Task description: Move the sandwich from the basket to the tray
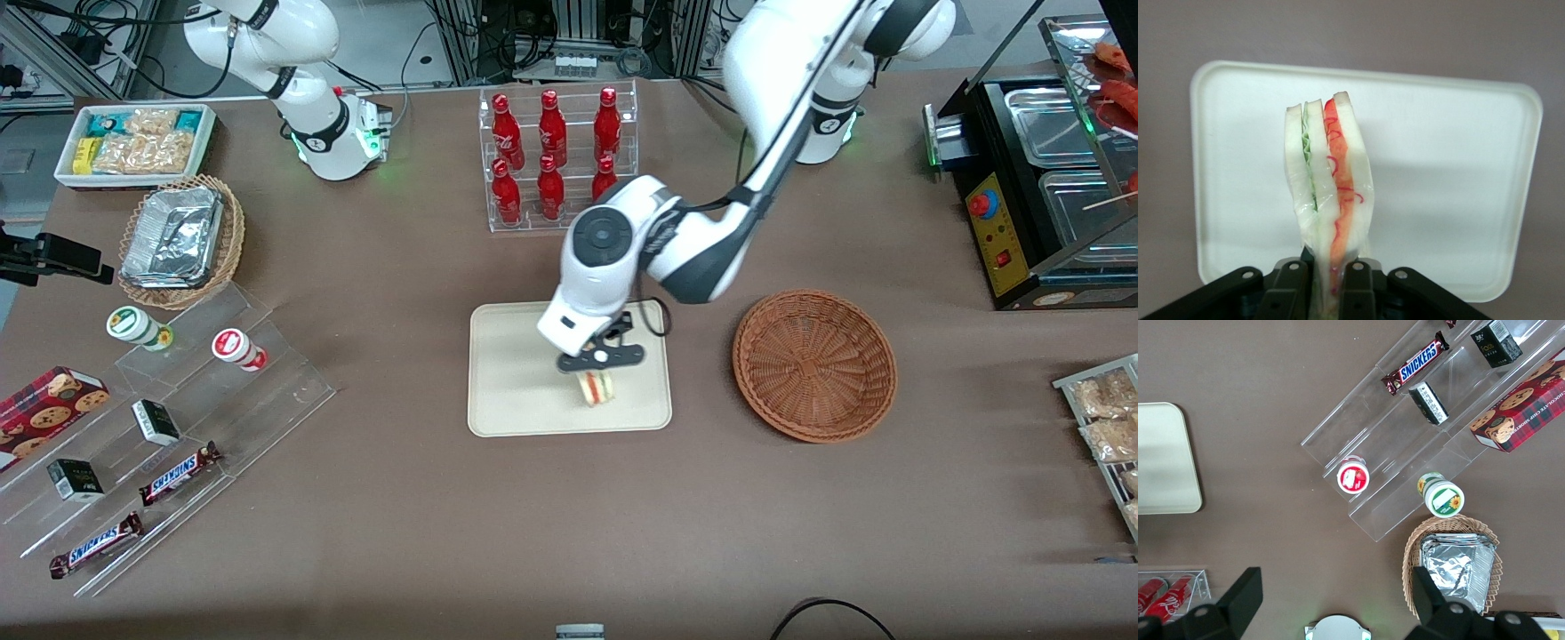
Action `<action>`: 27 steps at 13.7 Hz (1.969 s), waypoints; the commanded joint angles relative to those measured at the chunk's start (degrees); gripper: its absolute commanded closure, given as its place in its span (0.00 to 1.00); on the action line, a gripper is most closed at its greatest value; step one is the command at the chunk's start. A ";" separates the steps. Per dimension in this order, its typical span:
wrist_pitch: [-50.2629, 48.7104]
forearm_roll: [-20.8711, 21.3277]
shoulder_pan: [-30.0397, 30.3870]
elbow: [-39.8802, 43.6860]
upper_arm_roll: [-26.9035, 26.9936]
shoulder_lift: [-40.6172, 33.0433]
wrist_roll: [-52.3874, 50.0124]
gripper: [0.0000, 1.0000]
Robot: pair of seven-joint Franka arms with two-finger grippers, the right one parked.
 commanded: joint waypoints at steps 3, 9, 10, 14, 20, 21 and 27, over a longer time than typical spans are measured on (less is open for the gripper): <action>5.71 2.60 -1.78 2.30 0.83 5.42 1.86 1.00; 8.08 4.46 -3.71 1.95 0.39 8.15 1.86 1.00; 8.08 4.46 -3.72 1.86 0.39 8.24 1.95 1.00; 8.08 4.72 -3.80 1.86 0.39 8.68 1.86 0.01; 0.75 3.94 -3.02 0.81 0.74 1.68 0.63 0.00; -2.87 3.67 -1.80 0.11 0.91 -1.83 0.72 0.00; -12.83 1.56 6.02 -7.87 2.05 -20.55 0.54 0.00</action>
